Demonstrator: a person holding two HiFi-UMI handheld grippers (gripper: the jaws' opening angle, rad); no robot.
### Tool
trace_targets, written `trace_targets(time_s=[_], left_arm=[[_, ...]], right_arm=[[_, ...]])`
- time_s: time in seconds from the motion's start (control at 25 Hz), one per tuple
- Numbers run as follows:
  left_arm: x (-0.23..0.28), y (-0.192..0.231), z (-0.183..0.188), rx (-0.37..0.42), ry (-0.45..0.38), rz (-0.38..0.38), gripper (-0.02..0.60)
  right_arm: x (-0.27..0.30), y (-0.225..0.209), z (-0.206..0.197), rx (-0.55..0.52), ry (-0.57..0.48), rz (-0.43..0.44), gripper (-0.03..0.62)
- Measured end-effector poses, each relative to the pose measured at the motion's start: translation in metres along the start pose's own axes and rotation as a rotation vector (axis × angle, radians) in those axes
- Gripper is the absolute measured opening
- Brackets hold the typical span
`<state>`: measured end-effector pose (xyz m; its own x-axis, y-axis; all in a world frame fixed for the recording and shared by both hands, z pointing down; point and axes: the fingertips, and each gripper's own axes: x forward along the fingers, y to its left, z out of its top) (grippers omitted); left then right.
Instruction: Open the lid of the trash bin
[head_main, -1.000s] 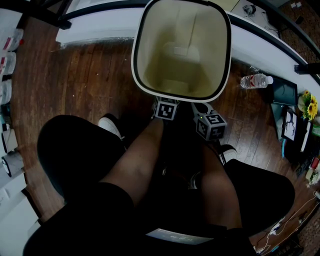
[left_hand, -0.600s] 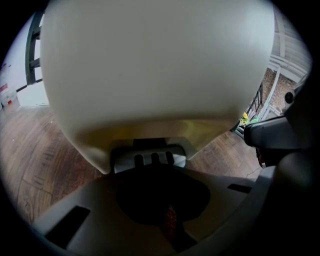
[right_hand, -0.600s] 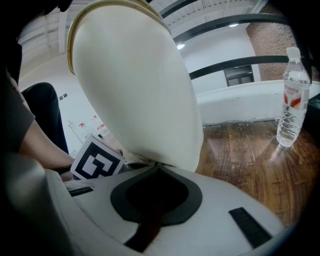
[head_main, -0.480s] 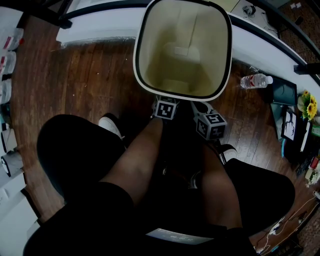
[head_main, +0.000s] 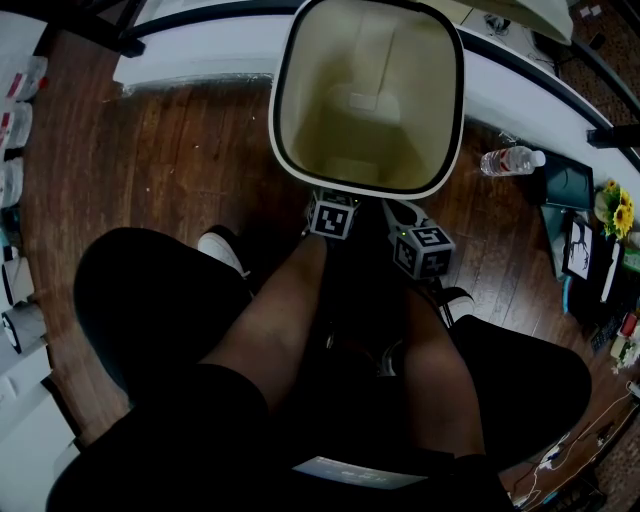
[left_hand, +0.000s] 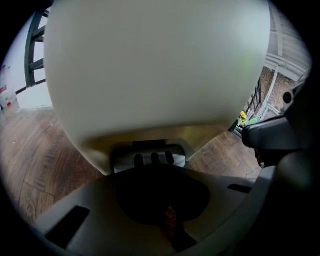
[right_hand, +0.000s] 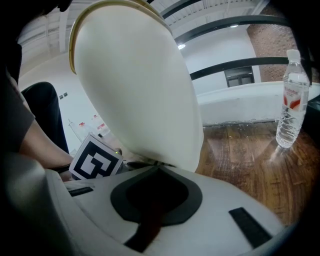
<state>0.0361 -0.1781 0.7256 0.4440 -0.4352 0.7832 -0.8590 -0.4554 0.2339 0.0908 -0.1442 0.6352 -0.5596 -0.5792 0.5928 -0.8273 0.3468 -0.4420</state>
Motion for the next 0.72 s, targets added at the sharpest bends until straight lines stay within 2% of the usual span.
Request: trace_targets(time_s=[0.28, 0.56, 0.72], left_arm=[[-0.005, 0.003, 0.002, 0.017, -0.018, 0.015, 0.041], [-0.013, -0.004, 0.009, 0.000, -0.041, -0.011, 0.041], [-0.018, -0.005, 0.009, 0.030, -0.034, -0.026, 0.041]], right_arm=[[-0.002, 0.005, 0.001, -0.012, -0.001, 0.006, 0.014], [-0.006, 0.004, -0.004, -0.023, 0.013, -0.011, 0.014], [-0.010, 0.012, -0.001, -0.039, 0.003, 0.003, 0.014]])
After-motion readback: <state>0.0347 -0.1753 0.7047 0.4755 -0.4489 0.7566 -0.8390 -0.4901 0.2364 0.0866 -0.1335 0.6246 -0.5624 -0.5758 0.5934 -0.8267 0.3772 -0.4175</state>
